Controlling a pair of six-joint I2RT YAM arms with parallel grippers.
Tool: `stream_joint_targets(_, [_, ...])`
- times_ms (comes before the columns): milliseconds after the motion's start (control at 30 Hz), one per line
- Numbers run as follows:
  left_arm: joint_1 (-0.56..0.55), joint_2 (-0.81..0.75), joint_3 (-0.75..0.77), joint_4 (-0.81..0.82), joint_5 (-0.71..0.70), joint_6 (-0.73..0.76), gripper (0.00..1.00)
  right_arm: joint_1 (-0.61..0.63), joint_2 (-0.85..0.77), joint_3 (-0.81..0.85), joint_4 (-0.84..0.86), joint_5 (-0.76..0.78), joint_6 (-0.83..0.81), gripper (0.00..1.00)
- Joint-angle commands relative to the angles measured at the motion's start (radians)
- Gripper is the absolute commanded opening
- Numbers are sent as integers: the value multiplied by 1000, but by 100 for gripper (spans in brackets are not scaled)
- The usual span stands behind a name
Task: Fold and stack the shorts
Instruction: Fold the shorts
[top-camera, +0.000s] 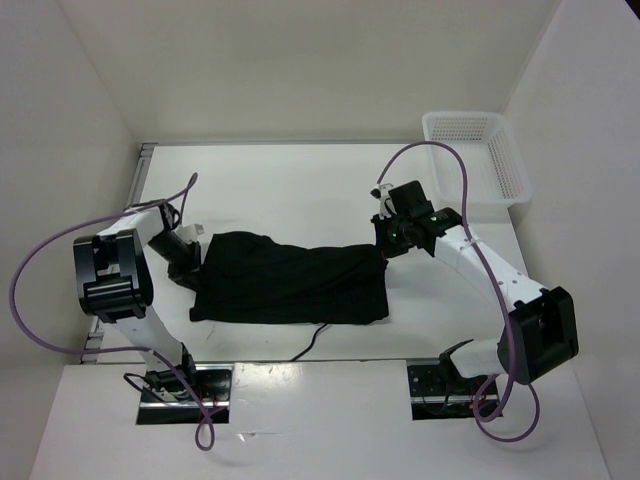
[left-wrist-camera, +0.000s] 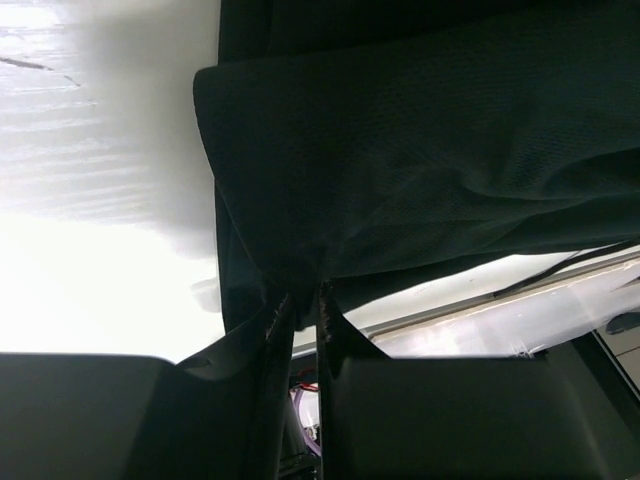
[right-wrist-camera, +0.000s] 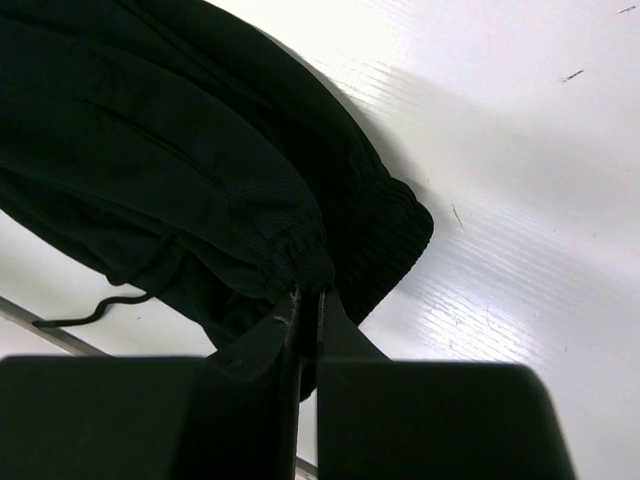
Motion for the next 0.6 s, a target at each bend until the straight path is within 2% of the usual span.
stream_joint_targets(0, [6,14,-7,-2,19,4,22,9,-43,-1,25,20,-4,0])
stream_joint_targets(133, [6,14,-7,-2,31,4,35,9,-43,-10,25,20,-4,0])
stream_joint_targets(267, [6,23,-17,-2,31,4,36,9,-33,-10,25,20,-4,0])
stream_joint_targets(367, [6,12,-17,-2,40,4,20,9,-33,-10,25,20,-4,0])
stream_joint_targets(467, [6,3,5,-21,29,4,17,9,-33,-10,25,20,-4,0])
stream_joint_targets(500, [6,3,17,-22,8,4,20,9,-33,-10,25,20,-4,0])
stream_joint_targets(567, [6,-8,17,-44,-18,4,32,9,-33,-10,25,20,-4,0])
